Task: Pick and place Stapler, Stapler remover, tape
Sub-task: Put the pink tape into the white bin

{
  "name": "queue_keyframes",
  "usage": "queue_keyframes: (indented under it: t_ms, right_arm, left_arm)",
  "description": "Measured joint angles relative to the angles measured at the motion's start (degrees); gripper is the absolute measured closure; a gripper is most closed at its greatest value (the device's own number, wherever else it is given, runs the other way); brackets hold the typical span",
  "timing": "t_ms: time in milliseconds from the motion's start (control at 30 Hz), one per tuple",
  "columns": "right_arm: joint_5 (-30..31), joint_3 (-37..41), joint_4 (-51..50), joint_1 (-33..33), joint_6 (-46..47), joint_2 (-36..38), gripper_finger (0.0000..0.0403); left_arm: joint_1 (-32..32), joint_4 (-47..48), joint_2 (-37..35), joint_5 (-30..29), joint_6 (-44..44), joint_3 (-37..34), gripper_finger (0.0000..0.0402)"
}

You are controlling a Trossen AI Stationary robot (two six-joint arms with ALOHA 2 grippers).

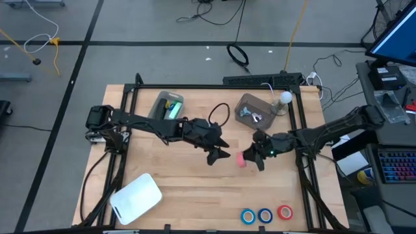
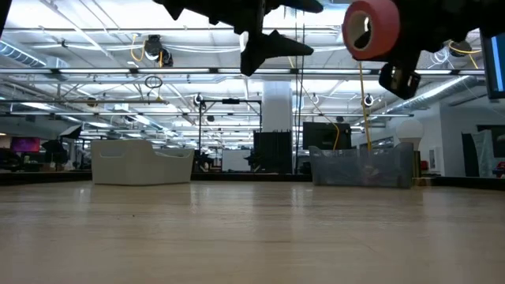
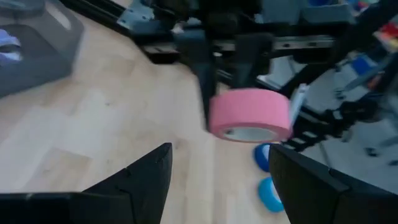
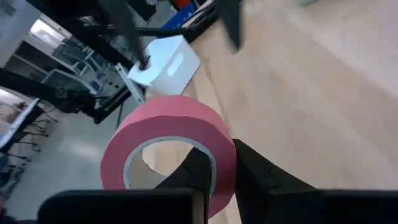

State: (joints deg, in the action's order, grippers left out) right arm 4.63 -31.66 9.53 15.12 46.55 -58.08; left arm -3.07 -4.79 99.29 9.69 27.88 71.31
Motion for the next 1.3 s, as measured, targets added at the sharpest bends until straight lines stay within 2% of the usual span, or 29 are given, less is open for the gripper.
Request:
queue_keyframes:
  t_ms: [200, 367, 500, 600, 833, 1300]
  right_arm:
    - [0.1, 0.0, 2.2, -3.3, -5.9, 0.1, 0.0370]
    - [0.1, 0.0, 7.7, -4.6, -9.6, 0.2, 0.0370]
    - [0.9, 0.0, 8.8, -5.6, -10.9, 0.2, 0.0370]
    - [2.9, 0.0, 9.4, -6.1, -11.8, 0.2, 0.0370]
    - [3.4, 0.0, 9.5, -7.8, -12.6, -0.2, 0.0370]
    - [4.7, -0.1, 15.8, -9.9, -12.5, -4.6, 0.0370]
  left_arm:
    - [0.6, -4.6, 0.0, 6.8, 6.0, 0.0, 0.0137]
    - [1.8, -7.4, 0.0, 7.9, 12.6, 0.0, 0.0137]
    - [2.2, -8.7, 0.0, 7.4, 15.9, 0.0, 0.0137]
    - [2.2, -9.0, 0.0, 5.2, 17.5, 0.0, 0.0137]
    - [2.1, -9.2, 0.0, 1.3, 18.9, 0.0, 0.0137]
    - [2.0, -10.4, 0.0, -0.8, 20.0, 0.0, 0.0137]
